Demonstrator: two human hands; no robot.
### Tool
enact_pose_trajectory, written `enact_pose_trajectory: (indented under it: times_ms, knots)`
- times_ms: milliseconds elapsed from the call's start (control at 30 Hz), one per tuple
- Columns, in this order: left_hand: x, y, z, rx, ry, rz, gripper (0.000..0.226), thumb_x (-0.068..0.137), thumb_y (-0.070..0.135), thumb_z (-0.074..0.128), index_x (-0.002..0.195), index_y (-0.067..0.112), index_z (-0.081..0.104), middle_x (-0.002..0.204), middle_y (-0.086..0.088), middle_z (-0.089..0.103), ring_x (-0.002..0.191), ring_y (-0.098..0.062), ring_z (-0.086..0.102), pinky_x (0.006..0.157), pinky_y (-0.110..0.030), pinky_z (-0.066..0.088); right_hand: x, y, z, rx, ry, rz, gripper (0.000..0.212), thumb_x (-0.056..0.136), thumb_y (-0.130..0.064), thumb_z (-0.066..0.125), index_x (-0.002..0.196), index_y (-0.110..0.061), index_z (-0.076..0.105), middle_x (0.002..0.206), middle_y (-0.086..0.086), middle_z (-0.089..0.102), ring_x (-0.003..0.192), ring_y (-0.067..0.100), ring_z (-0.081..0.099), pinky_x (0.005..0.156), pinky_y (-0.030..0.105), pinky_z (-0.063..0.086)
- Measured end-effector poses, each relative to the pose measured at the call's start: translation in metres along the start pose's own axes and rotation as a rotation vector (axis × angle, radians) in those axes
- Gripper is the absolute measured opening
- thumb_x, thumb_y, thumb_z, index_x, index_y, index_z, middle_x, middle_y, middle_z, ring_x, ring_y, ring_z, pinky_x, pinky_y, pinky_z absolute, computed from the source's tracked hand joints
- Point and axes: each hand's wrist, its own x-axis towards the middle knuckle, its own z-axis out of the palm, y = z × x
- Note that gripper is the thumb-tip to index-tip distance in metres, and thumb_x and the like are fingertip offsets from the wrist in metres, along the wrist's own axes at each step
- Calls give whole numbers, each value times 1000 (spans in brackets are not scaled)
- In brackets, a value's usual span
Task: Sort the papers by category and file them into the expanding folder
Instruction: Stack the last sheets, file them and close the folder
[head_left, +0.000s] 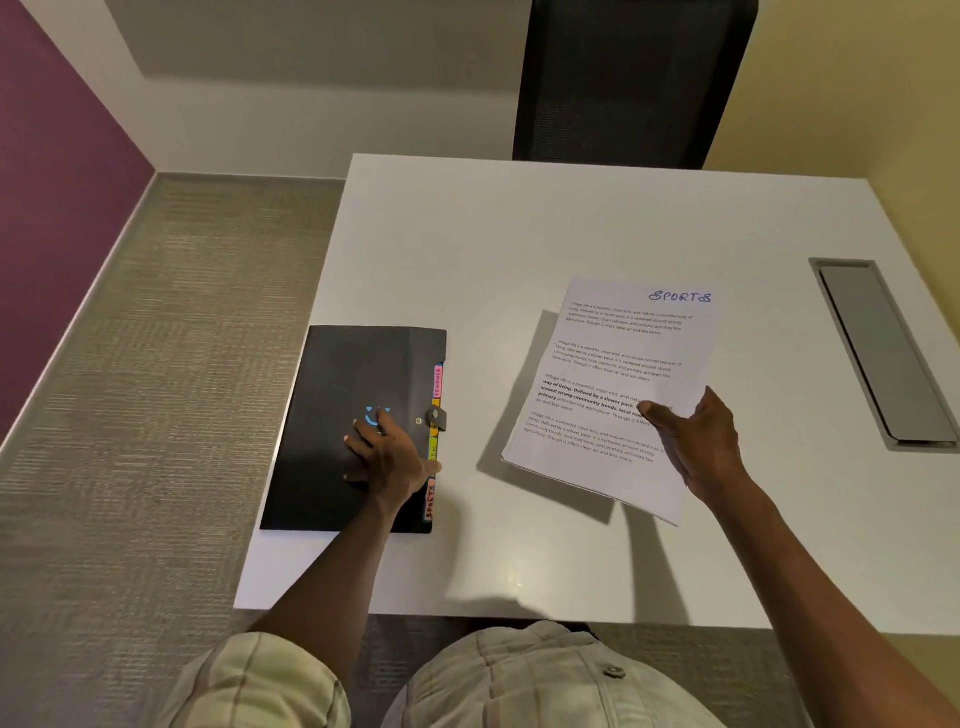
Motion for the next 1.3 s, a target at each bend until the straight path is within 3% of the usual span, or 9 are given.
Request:
enact_pose_trajectory:
  times_ms: [367, 467, 567, 633, 733, 900, 967, 1133, 1300]
  knots:
    - [-6, 6, 1, 23, -24, -89, 127, 66, 42, 88, 155, 24, 0, 158, -24, -17, 143, -51, -16, 107, -75, 10, 11, 1, -6, -4, -29, 15, 52, 72, -8, 83, 119, -14, 62, 109, -2, 74, 102, 20, 70, 91, 37, 53]
    - [-5, 4, -1, 0, -14, -71, 117, 71, 38, 86, 155, 26, 6, 159, -25, -12, 143, -54, -10, 108, -76, 14, 13, 2, -8, -35, -49, 28, 60, 61, -27, 88, 116, -24, 64, 112, -4, 73, 104, 22, 69, 96, 44, 51]
    - [-5, 4, -2, 55, -16, -57, 108, 76, 33, 83, 154, 21, 9, 158, -28, -1, 142, -56, 2, 106, -74, 23, 14, 4, -7, -18, -66, 32, 59, 62, -24, 88, 116, -22, 64, 112, -2, 73, 106, 26, 69, 97, 46, 51]
    - [-6, 9, -9, 81, -9, -19, 96, 77, 31, 81, 150, 13, 21, 152, -29, 23, 139, -52, 25, 105, -65, 37, 16, 4, -6, -8, -79, 36, 60, 61, -24, 89, 115, -19, 63, 112, 0, 73, 106, 27, 69, 96, 45, 51]
    - [-11, 24, -32, 32, -33, 15, 59, 81, 21, 79, 124, 7, 42, 116, -16, 58, 109, -33, 61, 81, -37, 57, 19, 4, -6, -15, -67, 22, 74, 47, -42, 95, 113, -24, 64, 112, -2, 73, 105, 24, 69, 96, 45, 51]
    - [-29, 46, -78, 116, 23, 71, 32, 90, 17, 68, 116, 9, 52, 101, -6, 56, 86, -16, 58, 70, -27, 53, 27, -1, -3, -36, -51, 19, 48, 71, -13, 85, 113, -21, 64, 108, -4, 74, 102, 24, 70, 89, 38, 54]
    - [-32, 47, -97, 14, 59, 99, 23, 90, 9, 65, 111, 10, 56, 102, -3, 58, 89, -16, 58, 67, -24, 48, 30, -7, 0, -82, -27, 5, 50, 70, -20, 86, 113, -24, 63, 107, -7, 73, 100, 22, 70, 87, 38, 55]
    - [-35, 46, -146, -240, 145, 223, 49, 87, 5, 63, 135, 12, 53, 124, -10, 63, 110, -28, 61, 93, -37, 51, 40, -26, 5, -163, 35, -64, 56, 71, -26, 84, 120, -21, 57, 113, -4, 69, 101, 20, 66, 83, 33, 51]
    - [-53, 41, -166, -492, 264, 313, 62, 85, -2, 59, 137, 29, 44, 104, -4, 63, 87, -15, 63, 69, -26, 50, 56, -48, -3, -170, 105, -101, 63, 62, -43, 84, 116, -27, 56, 113, -7, 69, 101, 20, 67, 92, 44, 53]
